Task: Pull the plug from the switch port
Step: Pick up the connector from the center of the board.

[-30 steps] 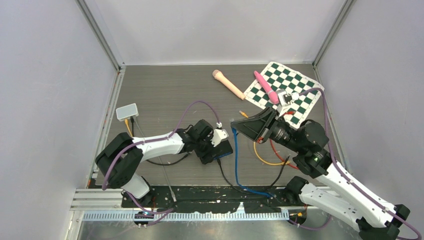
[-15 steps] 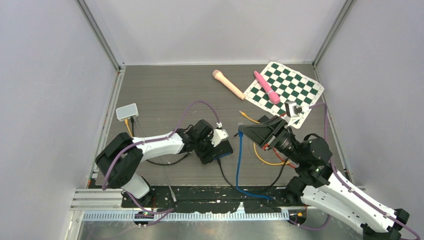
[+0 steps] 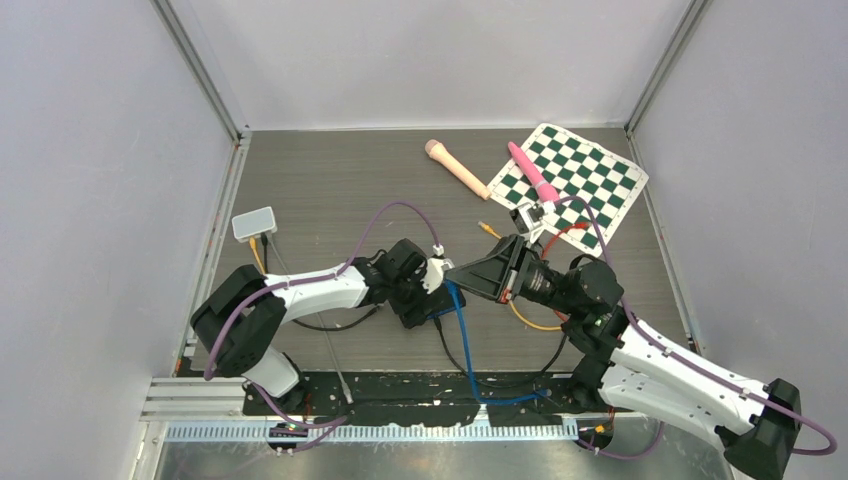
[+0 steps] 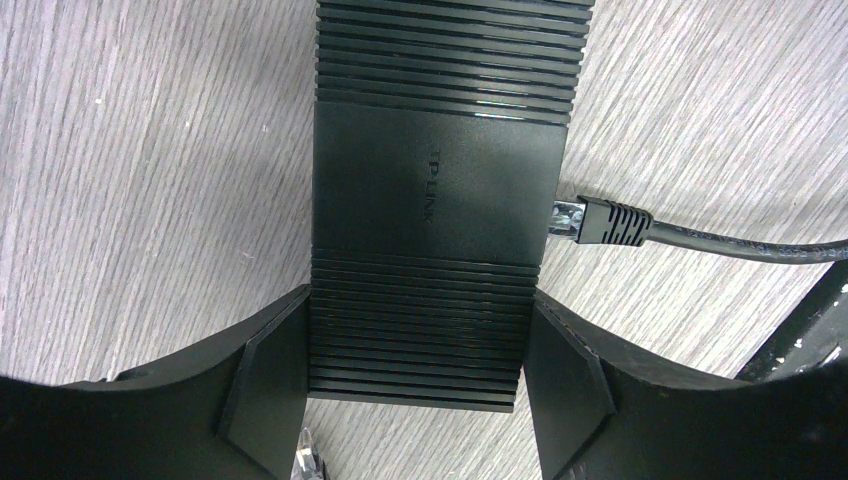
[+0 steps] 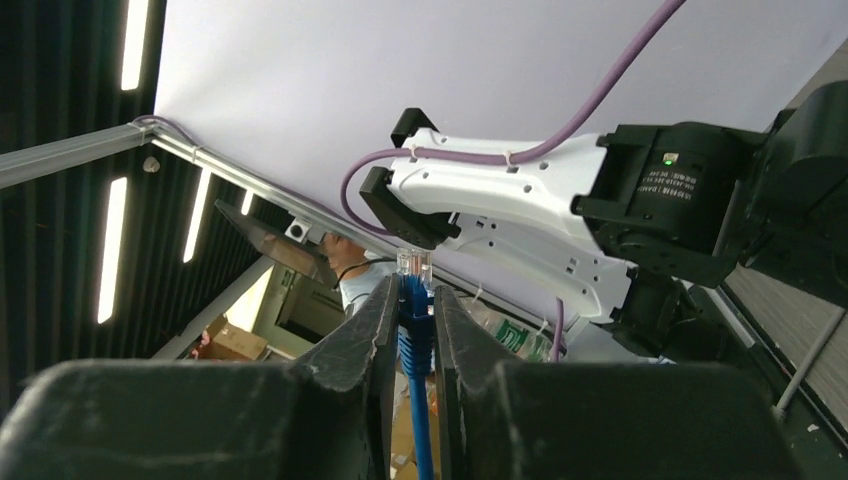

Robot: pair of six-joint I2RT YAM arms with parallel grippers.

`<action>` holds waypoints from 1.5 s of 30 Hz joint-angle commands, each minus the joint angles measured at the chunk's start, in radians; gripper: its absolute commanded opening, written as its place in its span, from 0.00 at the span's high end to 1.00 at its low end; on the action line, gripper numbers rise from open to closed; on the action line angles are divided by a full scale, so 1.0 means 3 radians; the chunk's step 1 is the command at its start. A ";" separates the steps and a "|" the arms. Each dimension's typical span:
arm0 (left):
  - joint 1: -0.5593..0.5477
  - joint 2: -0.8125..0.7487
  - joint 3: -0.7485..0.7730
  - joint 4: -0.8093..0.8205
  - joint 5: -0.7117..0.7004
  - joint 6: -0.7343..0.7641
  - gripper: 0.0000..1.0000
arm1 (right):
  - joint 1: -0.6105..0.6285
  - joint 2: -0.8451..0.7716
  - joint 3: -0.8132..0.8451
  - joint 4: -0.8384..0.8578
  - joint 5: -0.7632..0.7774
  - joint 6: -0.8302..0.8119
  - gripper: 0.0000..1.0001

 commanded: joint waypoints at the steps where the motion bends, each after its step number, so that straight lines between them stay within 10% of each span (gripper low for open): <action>1: 0.0016 -0.0044 0.0061 0.0115 0.0005 -0.0002 0.62 | 0.0177 0.0006 0.0062 -0.0051 -0.0011 -0.0095 0.95; 11: 0.0027 -0.0048 0.0074 0.0105 0.0021 0.0002 0.62 | 0.1074 0.0959 0.0260 0.1548 -0.0934 -0.0033 0.95; 19: 0.0026 -0.0102 0.0031 0.0128 0.0041 -0.0012 0.62 | 0.1074 -0.0048 0.0276 -0.1530 0.1434 -0.1336 0.95; 24: 0.0026 -0.0069 0.0064 0.0091 0.0048 0.0001 0.62 | 0.0979 -0.0543 0.0409 -0.1809 0.2051 -0.1542 0.95; 36: 0.0027 -0.0033 0.0089 0.0076 0.0047 -0.0018 0.62 | 0.0816 -0.0120 0.1302 -0.1501 0.1331 -0.1980 0.95; 45: 0.0024 -0.0050 0.0104 0.0058 0.0048 0.0002 0.63 | 0.0658 -0.0123 0.1696 -0.2642 0.2583 -0.2650 0.95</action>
